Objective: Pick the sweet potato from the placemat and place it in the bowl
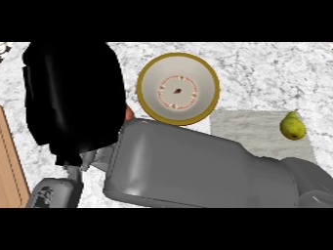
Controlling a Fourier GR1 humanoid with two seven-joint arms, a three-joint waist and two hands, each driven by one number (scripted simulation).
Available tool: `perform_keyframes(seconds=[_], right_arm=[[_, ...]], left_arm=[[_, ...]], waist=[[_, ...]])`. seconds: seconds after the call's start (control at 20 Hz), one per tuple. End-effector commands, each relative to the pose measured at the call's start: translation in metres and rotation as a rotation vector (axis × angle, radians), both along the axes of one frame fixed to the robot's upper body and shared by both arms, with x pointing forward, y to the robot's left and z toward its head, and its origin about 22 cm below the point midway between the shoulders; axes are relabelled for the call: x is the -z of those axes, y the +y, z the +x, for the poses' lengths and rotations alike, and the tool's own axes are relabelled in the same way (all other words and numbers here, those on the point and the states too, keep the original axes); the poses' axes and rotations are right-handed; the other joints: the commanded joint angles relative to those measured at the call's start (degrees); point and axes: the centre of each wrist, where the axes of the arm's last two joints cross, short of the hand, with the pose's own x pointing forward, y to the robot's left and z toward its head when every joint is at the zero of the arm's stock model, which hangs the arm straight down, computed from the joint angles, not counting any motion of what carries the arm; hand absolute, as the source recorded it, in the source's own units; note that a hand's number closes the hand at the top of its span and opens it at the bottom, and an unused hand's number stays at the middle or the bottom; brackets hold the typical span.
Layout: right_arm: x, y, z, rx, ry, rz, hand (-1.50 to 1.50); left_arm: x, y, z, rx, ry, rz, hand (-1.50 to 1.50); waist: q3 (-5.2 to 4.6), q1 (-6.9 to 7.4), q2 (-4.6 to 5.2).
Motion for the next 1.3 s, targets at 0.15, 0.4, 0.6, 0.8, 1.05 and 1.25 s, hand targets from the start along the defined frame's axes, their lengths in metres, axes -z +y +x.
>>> perform_keyframes(seconds=[0.15,0.4,0.6,0.8,1.05,1.25], right_arm=[[-0.007,0.004,0.048,0.212,0.086,-0.125,1.50],[0.019,-0.012,0.083,0.253,0.066,-0.283,1.50],[0.049,-0.048,0.110,0.322,0.076,-0.257,1.50],[0.089,-0.056,0.129,0.352,0.107,-0.311,1.50],[0.116,-0.078,0.144,0.373,0.137,-0.309,1.50],[0.129,-0.107,0.157,0.298,0.287,-0.316,1.50]], left_arm=[[-0.014,0.003,0.002,-0.012,-0.007,0.004,0.00],[-0.018,0.001,0.011,-0.029,-0.017,-0.006,0.00],[-0.001,0.007,-0.005,-0.031,-0.010,0.004,0.00],[-0.010,-0.001,-0.005,-0.007,-0.009,-0.001,0.00],[-0.016,-0.010,0.003,-0.009,-0.009,0.000,0.00],[-0.009,0.002,-0.005,-0.029,-0.017,0.003,0.00]], waist=[[0.06,-0.72,0.02],[0.07,-1.38,0.27],[0.11,-1.68,0.11],[0.11,-1.09,0.31],[0.12,-1.28,0.33],[0.13,-0.85,0.43]])
